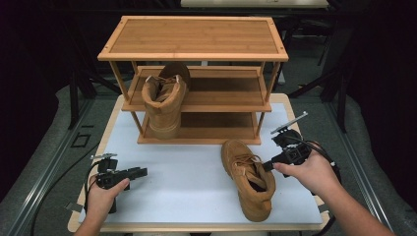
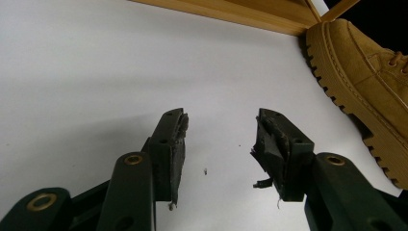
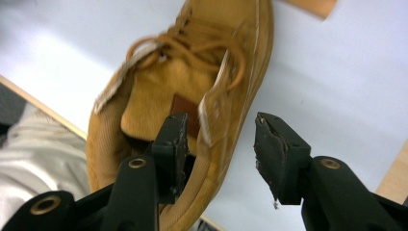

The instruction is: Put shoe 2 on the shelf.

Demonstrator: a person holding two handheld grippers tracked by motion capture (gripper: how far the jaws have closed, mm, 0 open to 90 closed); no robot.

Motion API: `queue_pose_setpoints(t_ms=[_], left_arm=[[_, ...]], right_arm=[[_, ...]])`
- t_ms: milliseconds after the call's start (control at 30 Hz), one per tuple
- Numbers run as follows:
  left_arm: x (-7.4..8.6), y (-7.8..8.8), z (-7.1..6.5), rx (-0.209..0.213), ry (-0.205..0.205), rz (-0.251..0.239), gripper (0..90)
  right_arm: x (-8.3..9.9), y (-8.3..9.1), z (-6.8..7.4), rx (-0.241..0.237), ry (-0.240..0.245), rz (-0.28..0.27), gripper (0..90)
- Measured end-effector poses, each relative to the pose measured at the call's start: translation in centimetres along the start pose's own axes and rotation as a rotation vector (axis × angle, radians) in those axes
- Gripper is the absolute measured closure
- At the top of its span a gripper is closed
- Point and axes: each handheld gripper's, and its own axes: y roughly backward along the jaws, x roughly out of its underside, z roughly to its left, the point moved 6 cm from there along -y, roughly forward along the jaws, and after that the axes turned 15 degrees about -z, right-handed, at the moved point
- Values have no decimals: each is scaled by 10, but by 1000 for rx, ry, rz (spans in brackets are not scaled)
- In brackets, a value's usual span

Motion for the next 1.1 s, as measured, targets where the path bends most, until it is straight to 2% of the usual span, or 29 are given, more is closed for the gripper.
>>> queue_pose_setpoints(t_ms=[67, 133, 167, 233, 400, 500, 667, 800, 900, 1000, 1033, 1100], left_arm=[[0, -1, -1, -1, 3, 1, 532], [0, -2, -2, 3, -1, 2, 532], [0, -3, -2, 4, 0, 3, 532], [0, -3, -2, 6, 4, 8, 532], [-1, -5, -2, 11, 7, 6, 532], [-1, -5, -1, 8, 11, 7, 532], [0, -6, -1, 6, 12, 16, 532], [2, -7, -2, 10, 13, 26, 532], [1, -7, -1, 9, 12, 19, 532], [0, -6, 0, 8, 17, 16, 530], [0, -6, 0, 7, 19, 15, 530], [0, -6, 0, 7, 19, 16, 530]], right_arm=[[7, -6, -1, 34, 30, 48, 610], [11, -11, 0, 2, 7, 67, 702], [12, -13, 1, -31, -14, 68, 737], [11, -13, 0, -41, -22, 68, 770], [3, -11, -8, -9, 7, 62, 800], [-2, -13, -16, 29, 24, 61, 802], [-3, -15, -16, 39, 70, 125, 755], [-2, -19, -16, 59, 58, 180, 702], [6, -26, -19, 70, 48, 256, 677], [17, -32, -21, 60, 32, 329, 669], [20, -35, -21, 50, 27, 343, 671], [25, -39, -21, 62, 27, 355, 669]])
